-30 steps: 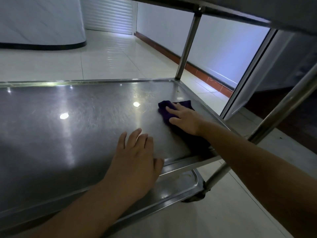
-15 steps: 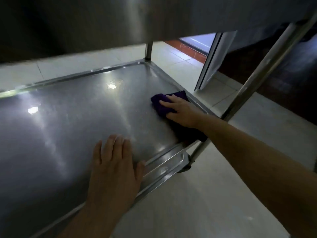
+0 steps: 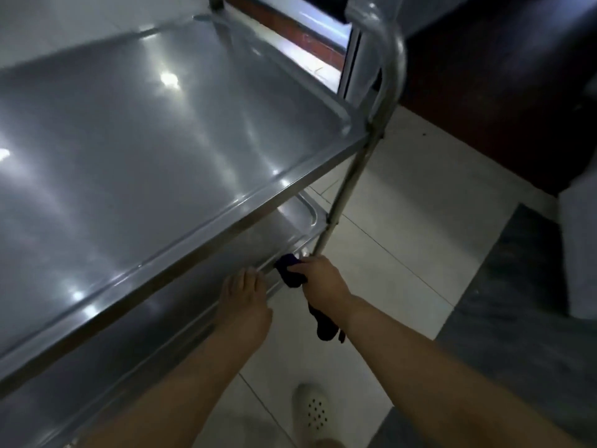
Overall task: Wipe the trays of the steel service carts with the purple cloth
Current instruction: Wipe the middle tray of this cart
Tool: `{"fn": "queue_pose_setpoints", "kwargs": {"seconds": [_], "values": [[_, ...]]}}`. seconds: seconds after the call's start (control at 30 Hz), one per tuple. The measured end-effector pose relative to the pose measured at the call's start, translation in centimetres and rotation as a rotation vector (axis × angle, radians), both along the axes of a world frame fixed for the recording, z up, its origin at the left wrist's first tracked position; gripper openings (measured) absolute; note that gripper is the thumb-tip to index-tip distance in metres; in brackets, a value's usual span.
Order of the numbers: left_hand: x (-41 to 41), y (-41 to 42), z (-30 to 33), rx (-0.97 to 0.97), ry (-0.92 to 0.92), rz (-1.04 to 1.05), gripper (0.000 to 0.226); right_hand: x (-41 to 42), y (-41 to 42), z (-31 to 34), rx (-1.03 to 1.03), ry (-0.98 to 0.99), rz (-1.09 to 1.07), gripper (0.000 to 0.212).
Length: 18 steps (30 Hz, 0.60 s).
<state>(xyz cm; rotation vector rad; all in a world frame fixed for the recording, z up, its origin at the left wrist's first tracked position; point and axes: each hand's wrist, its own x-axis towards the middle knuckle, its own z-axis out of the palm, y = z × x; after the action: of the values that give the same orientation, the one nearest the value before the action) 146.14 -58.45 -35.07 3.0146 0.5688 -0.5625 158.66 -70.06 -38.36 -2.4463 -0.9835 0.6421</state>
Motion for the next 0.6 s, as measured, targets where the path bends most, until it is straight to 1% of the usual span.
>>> {"fn": "queue_pose_setpoints", "kwargs": {"seconds": [0.07, 0.17, 0.23, 0.27, 0.3, 0.33, 0.37, 0.43, 0.47, 0.5, 0.53, 0.57, 0.6], "values": [[0.6, -2.7, 3.8, -0.036, 0.035, -0.036, 0.071, -0.8, -4.0, 4.4, 0.021, -0.016, -0.048, 0.059], [2.2, -6.7, 11.5, -0.124, -0.031, -0.135, 0.079, -0.9, -9.9, 12.5, 0.158, -0.032, -0.128, 0.063], [4.1, -9.3, 16.4, -0.182, -0.137, -0.188, 0.074, -0.2, -13.5, 17.7, 0.257, -0.009, -0.177, 0.063], [5.3, -10.7, 19.1, -0.245, -0.155, -0.194, 0.069, 0.5, -15.2, 20.2, 0.291, 0.01, -0.215, 0.061], [6.8, -12.3, 21.6, -0.342, -0.181, -0.163, 0.062, 1.1, -16.7, 22.7, 0.303, 0.017, -0.265, 0.062], [8.3, -14.1, 23.9, -0.443, -0.196, -0.108, 0.058, 1.9, -18.2, 25.0, 0.302, 0.01, -0.301, 0.067], [9.8, -15.6, 25.8, -0.588, -0.212, -0.007, 0.058, 2.5, -19.7, 27.1, 0.295, 0.001, -0.333, 0.073], [13.0, -18.3, 28.9, -0.947, -0.195, 0.238, 0.066, 4.1, -22.5, 29.7, 0.293, -0.041, -0.343, 0.08], [14.5, -19.6, 30.1, -1.096, -0.203, 0.341, 0.071, 4.8, -23.6, 31.0, 0.308, -0.071, -0.335, 0.082], [15.8, -20.8, 31.0, -1.185, -0.23, 0.404, 0.073, 5.6, -24.4, 32.1, 0.331, -0.104, -0.329, 0.085], [17.1, -21.8, 31.7, -1.22, -0.277, 0.426, 0.061, 6.5, -25.1, 33.0, 0.355, -0.146, -0.305, 0.086], [18.1, -22.5, 32.4, -1.218, -0.335, 0.432, 0.04, 7.4, -25.8, 33.5, 0.363, -0.171, -0.276, 0.085], [18.9, -23.1, 33.3, -1.193, -0.395, 0.429, 0.025, 8.3, -26.3, 34.0, 0.37, -0.19, -0.248, 0.082]]}}
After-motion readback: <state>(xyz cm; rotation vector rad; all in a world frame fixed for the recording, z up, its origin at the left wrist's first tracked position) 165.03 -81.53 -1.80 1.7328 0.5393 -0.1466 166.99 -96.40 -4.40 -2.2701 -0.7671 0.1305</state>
